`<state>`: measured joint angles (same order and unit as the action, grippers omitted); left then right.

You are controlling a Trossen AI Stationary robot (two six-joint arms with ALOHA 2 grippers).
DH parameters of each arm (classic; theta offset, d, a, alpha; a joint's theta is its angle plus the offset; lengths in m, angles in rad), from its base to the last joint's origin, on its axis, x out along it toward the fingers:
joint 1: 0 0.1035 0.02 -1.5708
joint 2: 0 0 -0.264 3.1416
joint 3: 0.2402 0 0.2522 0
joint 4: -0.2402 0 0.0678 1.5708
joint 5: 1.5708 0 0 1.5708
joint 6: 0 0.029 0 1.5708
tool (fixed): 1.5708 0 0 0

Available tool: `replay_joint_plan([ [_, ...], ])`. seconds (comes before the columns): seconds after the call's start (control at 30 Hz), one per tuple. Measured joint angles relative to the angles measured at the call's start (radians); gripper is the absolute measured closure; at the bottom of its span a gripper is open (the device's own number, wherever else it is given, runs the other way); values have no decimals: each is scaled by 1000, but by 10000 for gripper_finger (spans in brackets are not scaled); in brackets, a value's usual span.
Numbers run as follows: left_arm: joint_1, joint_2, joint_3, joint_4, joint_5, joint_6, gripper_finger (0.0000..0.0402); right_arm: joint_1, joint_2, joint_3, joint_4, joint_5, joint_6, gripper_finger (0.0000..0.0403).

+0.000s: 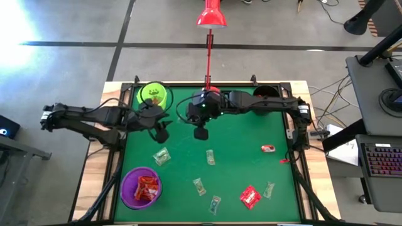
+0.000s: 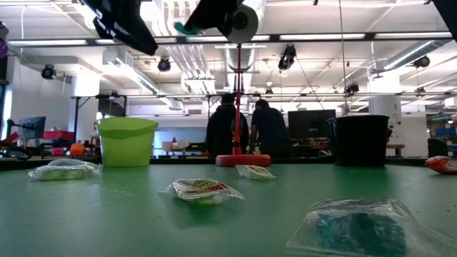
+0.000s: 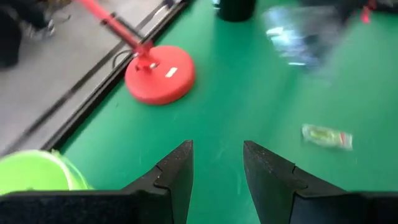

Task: Sort candy
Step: Put the transparent candy into the green bucket

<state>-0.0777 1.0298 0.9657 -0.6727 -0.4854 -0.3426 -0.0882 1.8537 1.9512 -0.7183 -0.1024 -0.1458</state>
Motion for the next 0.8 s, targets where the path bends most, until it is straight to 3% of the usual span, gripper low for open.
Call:
replay_joint_plan([
  [0.2, 64, 34, 0, 43, 101, -71, 278, -21, 5, 12, -7, 1, -56, 394],
  [0.37, 64, 49, 0, 144, 240, 21, 278, -37, 5, 12, -6, 0, -100, 394],
  [0.8, 89, 39, 0, 263, 270, 55, 278, -37, 5, 12, -2, -2, -132, 394],
])
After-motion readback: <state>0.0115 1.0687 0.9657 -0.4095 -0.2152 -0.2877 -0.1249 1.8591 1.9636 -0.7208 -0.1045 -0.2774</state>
